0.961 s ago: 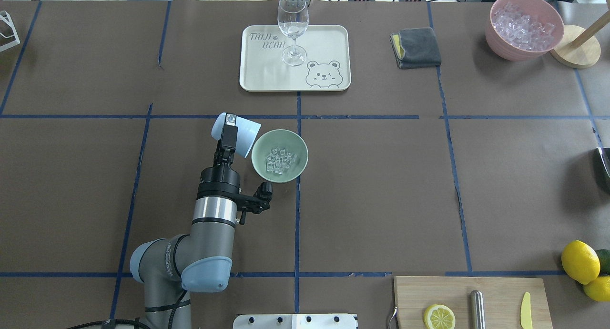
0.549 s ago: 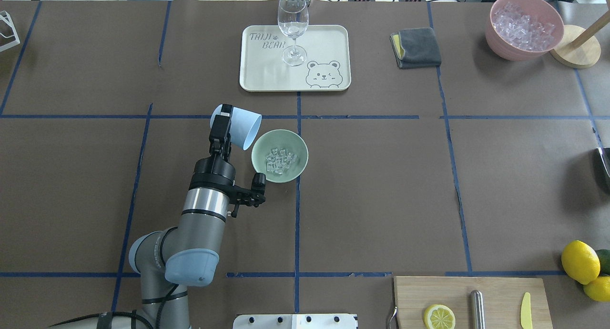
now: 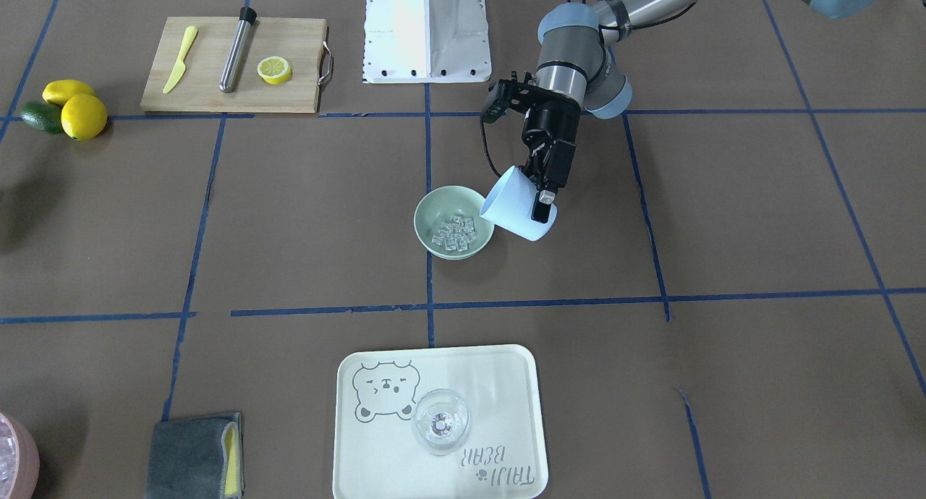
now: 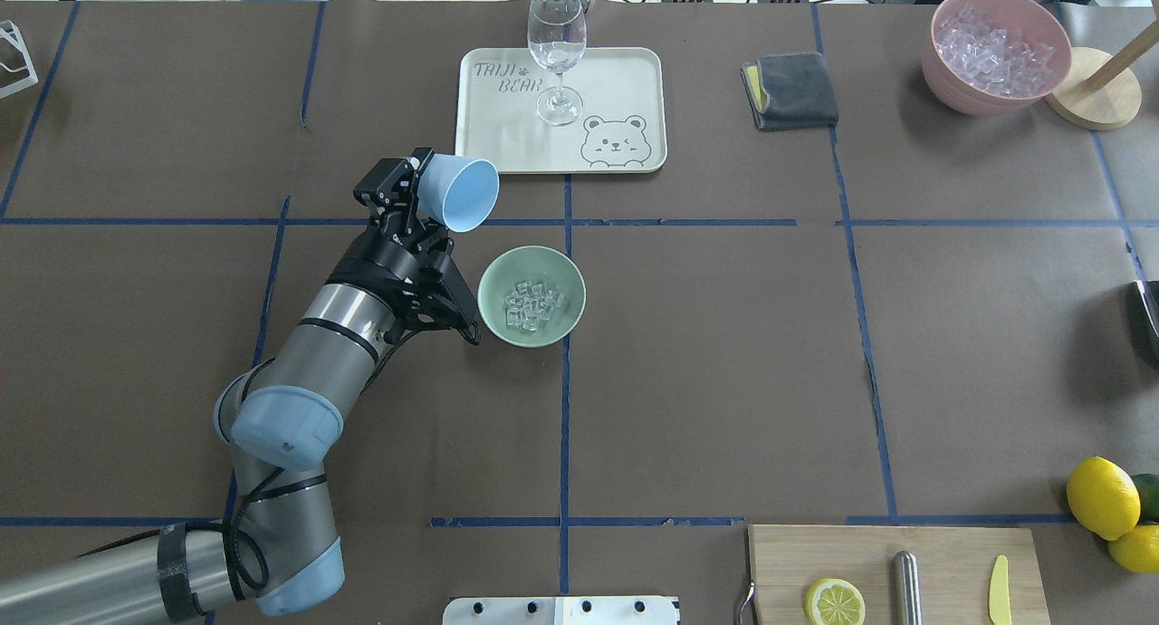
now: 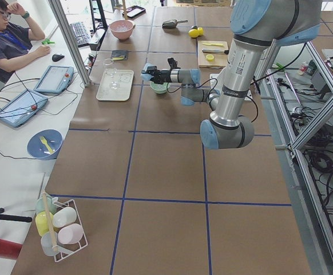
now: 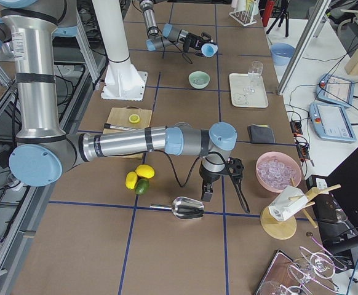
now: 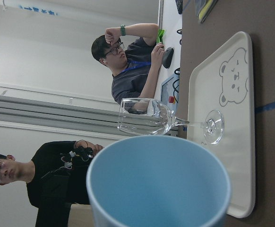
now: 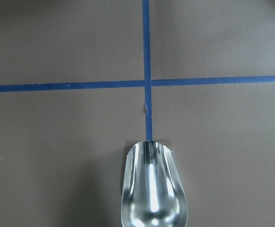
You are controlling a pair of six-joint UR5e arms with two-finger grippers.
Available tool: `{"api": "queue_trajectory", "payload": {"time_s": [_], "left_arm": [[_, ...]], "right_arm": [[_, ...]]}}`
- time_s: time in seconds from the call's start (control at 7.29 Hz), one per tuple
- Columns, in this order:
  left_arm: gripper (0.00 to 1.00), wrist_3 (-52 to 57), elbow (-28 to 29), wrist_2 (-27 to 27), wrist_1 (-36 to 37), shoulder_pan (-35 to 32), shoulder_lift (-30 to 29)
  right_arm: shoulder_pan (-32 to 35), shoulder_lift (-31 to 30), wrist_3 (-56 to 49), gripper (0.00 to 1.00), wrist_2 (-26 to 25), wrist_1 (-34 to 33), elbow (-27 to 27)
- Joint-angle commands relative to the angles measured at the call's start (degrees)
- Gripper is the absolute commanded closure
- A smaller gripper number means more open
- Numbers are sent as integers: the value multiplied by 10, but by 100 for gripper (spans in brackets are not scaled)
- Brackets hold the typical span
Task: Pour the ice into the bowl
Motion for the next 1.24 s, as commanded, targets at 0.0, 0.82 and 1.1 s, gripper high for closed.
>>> {"api": "queue_trajectory", "payload": {"time_s": [0.0,0.82,1.1], "left_arm": [[100,-193,-23,-123,-7,-48,20],[100,-602,-60,-146,-51,-79,203],[100,-743,-54,-142,-96,-80,280]], "right_arm": [[0,1,0,0,-1,0,-1],[0,0,0,0,-1,0,-1],[0,0,0,0,-1,0,-1]]}}
